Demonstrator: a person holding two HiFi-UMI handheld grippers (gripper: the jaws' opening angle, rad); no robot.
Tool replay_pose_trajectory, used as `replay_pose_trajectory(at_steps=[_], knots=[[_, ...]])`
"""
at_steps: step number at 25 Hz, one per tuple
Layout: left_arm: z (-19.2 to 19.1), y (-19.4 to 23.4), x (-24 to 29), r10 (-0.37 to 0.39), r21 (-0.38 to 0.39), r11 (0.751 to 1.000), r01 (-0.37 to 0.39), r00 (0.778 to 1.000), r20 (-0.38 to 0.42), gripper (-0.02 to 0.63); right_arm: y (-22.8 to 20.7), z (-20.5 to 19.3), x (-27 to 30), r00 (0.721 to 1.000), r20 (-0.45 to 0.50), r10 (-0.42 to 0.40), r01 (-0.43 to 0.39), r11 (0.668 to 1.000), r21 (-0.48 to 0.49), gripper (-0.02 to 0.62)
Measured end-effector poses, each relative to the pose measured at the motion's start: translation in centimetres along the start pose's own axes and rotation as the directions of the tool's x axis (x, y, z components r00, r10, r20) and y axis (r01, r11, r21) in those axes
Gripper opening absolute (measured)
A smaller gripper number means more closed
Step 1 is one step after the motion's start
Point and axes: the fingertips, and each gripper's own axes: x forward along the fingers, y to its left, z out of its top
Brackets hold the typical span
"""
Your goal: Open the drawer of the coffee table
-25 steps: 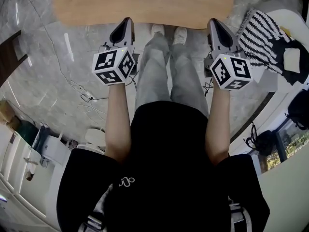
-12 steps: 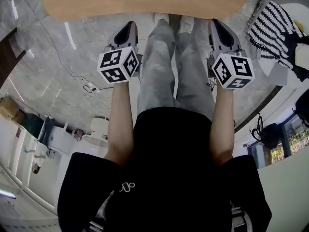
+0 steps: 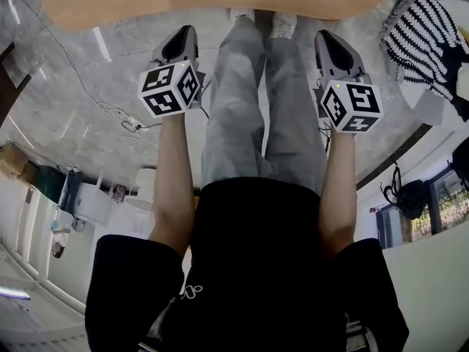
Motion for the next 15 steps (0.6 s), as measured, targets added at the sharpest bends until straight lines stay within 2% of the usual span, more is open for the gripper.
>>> replay_pose_trajectory(at_steps=[7,10,11,12,15], knots=[[-2.2,2.5,3.3,0.002,-0.027,1.000,-0.003,0.999,-0.040,0.018,-1.3,-3.6,1.7,0.997,-0.080,0.008,-0.013,0.998,-0.056,0.017],[-3.1,2.4,5.1,-0.011,-0.008,1.000,0.010,0.998,-0.066,0.095,-2.6,-4.9,2.1,0.993,-0.116,0.005,-0.015,0.996,-0.088,0.021],[-3.3,2.3,5.5,-0.016,0.000,1.000,0.017,0.997,-0.074,0.104,-2.9,-5.5,2.4,0.990,-0.139,0.008,-0.023,0.994,-0.107,0.062],[-3.5,2.3,6.0,-0.019,0.011,1.000,0.020,0.997,-0.081,0.108,-3.2,-6.0,2.8,0.986,-0.164,0.010,-0.032,0.991,-0.127,0.143],[-4.2,3.0,7.2,0.002,0.061,0.998,0.004,0.994,-0.111,0.116,-4.1,-7.3,3.7,0.977,-0.215,-0.011,-0.030,0.982,-0.187,0.152]])
